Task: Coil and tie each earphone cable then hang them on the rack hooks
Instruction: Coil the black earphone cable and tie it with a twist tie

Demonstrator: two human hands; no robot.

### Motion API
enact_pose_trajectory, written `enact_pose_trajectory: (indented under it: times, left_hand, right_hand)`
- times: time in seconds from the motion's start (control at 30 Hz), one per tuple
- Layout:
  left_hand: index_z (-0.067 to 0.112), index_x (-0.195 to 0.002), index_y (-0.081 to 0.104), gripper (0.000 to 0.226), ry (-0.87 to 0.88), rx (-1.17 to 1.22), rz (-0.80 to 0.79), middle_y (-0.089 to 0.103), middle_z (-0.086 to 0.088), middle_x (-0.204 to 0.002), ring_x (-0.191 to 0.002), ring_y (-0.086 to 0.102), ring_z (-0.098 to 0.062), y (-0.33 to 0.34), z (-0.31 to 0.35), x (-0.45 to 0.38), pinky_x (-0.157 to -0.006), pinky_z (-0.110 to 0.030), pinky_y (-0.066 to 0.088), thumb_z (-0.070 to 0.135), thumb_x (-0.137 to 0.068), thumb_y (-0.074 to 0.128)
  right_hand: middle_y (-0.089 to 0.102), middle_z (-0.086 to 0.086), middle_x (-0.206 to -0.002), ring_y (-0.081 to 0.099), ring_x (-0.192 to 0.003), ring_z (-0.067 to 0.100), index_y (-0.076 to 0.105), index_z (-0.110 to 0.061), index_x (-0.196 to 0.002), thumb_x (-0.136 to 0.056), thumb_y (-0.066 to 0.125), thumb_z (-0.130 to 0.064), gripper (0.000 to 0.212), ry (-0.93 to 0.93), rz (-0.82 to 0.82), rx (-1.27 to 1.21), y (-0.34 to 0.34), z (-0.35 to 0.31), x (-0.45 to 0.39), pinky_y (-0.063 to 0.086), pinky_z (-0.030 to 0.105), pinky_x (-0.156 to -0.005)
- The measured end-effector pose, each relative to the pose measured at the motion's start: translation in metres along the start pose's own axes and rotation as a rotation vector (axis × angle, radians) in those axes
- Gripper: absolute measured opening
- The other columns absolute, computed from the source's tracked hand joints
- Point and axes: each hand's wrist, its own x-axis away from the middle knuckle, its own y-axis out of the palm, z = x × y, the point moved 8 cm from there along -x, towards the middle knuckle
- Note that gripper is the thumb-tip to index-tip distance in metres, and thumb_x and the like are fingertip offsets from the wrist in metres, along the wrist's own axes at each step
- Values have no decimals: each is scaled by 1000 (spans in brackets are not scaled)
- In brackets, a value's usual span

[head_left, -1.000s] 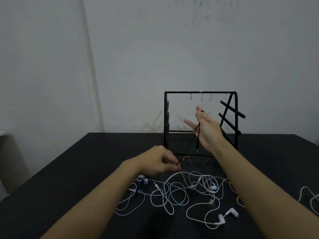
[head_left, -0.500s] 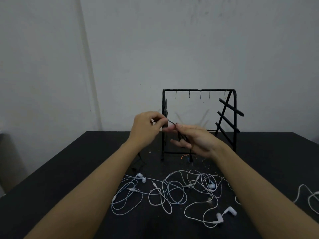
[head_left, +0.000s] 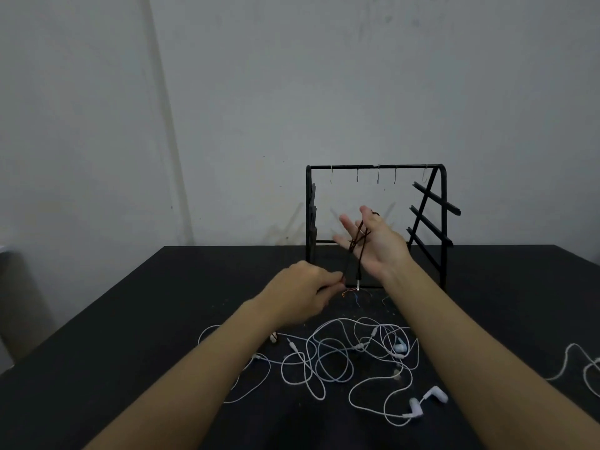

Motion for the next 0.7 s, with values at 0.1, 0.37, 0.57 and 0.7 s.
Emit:
enact_pose_trajectory:
  times: [0.1,0.37,0.57,0.7]
  left_hand:
    - [16,-105,64,28,135,-197,-74,68,-3,-83,-77,62,-21,-8,7,-1,-70,-38,52,32,-96,42]
    - [17,-88,74,29,198,-162,59,71,-2,-77,-70,63,-18,-56,2,-15,-63,-28,48,36,-83,53]
    - [13,-85,76,10,86,36,93,67,3,-75,-64,53,14,-79,-27,-25,-61,-2,36,19,-79,73]
    - [11,-85,76,8,36,54,142,67,4,-75,-66,54,14,-82,-37,-28,-63,-3,38,16,-79,73]
  right_hand:
    - [60,10,-100,71,-60,13,43,-2,-129,-96,48,-10,34,44,73,8,-11,9,1,57,29,-52]
    - [66,-3,-79,44,-37,1,63,-6,-107,-95,51,-12,18,58,-174,674,8,21,19,26,11,-34]
    - [70,-4,-75,36,-37,3,67,-5,-101,-95,49,-12,20,130,-431,840,20,24,34,20,11,-34]
    - [72,8,-103,36,-34,5,66,-5,-108,-94,48,-16,25,214,-538,804,21,25,44,13,17,-38]
